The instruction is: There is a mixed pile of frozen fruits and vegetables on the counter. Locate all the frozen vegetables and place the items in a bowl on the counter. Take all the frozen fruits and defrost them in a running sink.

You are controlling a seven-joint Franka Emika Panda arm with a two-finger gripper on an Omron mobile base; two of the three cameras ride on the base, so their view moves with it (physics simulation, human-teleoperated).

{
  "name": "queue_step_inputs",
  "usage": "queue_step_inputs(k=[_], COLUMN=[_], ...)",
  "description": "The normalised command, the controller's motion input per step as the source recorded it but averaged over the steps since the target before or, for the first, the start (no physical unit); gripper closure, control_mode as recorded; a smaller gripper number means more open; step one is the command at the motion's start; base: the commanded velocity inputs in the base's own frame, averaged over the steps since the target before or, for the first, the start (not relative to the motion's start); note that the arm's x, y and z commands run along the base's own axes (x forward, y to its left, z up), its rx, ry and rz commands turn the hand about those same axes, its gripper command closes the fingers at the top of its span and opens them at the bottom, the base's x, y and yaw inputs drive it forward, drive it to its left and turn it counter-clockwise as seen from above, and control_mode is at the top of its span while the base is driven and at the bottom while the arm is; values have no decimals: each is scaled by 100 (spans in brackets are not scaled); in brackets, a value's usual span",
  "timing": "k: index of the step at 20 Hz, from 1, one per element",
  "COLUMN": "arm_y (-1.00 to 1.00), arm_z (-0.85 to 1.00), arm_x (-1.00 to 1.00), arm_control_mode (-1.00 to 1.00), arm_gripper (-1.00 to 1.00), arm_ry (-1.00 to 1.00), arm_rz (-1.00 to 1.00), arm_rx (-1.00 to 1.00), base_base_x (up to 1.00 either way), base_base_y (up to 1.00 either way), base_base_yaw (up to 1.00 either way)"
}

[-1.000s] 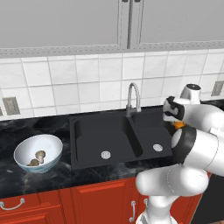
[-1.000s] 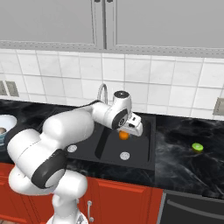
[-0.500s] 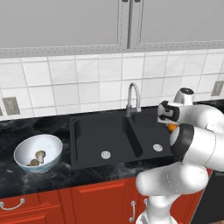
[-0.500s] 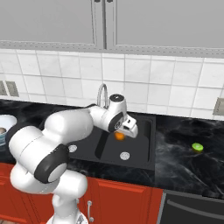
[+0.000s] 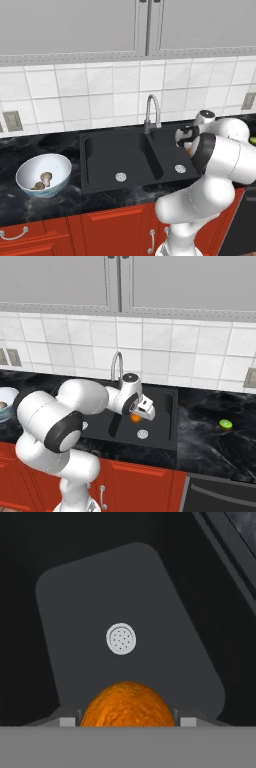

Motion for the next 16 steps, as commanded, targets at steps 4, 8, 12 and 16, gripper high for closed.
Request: queue_step_inputs(k=[4, 8, 12, 16], arm_y=[0, 0, 0, 0], arm_z=[-27, -34, -36, -26], arm_x=[1, 7, 12, 16], arm_control_mode=[-100, -100, -100, -100], arm_gripper=[100, 100, 100, 100], arm_ry=[0, 0, -1, -3], arm_rz=[0, 0, 0, 0], arm_rx=[0, 0, 0, 0], base_base_x=[0, 0, 0, 0], base_base_y=[0, 0, 0, 0], base_base_yaw=[0, 0, 0, 0])
